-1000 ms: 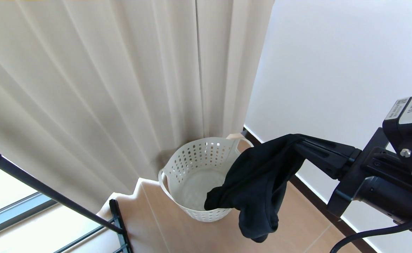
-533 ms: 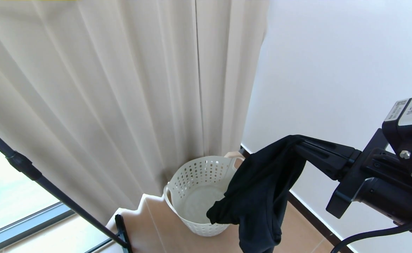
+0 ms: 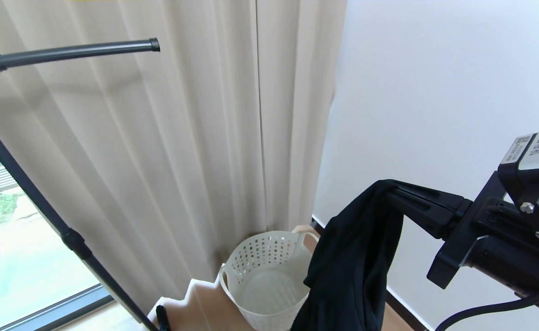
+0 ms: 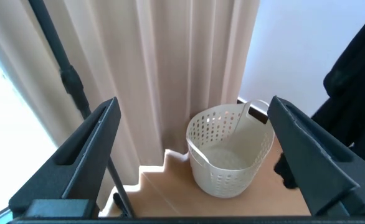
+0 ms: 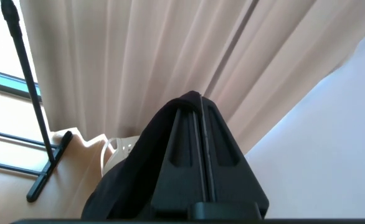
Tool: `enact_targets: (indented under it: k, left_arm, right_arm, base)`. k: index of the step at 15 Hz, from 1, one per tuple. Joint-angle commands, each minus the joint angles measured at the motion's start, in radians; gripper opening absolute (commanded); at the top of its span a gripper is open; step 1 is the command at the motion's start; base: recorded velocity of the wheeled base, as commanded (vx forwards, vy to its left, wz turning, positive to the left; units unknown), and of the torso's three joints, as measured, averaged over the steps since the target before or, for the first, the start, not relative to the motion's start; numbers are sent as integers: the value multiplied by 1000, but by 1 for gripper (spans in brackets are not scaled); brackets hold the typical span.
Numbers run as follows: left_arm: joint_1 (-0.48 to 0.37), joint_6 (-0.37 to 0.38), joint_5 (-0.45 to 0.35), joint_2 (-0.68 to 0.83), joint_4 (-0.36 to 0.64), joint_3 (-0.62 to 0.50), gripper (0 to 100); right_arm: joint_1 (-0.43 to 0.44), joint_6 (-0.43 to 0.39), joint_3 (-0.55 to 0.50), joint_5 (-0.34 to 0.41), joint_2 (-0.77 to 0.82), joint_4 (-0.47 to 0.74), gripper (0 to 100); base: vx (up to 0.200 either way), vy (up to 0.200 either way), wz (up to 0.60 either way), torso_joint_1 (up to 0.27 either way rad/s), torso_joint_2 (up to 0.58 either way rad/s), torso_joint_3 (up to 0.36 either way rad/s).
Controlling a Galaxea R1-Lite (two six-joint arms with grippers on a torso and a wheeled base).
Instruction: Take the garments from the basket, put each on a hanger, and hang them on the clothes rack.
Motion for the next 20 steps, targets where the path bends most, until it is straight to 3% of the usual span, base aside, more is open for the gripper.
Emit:
enact_targets:
  k: [1,9,20]
  left_arm:
    - [0,1,0,0,-1,0,100]
    - [0,0,2,0,-2,0,100]
    - [0,1,2,0,-1,0,100]
  right_arm:
    - [-3,0,-2,0,3,-2,0]
    - [-3,-2,9,0,-1,-2,0]
    - [-4,-2,17,0,0,-2,0]
  base:
    - [0,0,0,217,-540,-139]
    - [0,0,0,242,-572,-184]
    - [0,0,0,177,-386,-233]
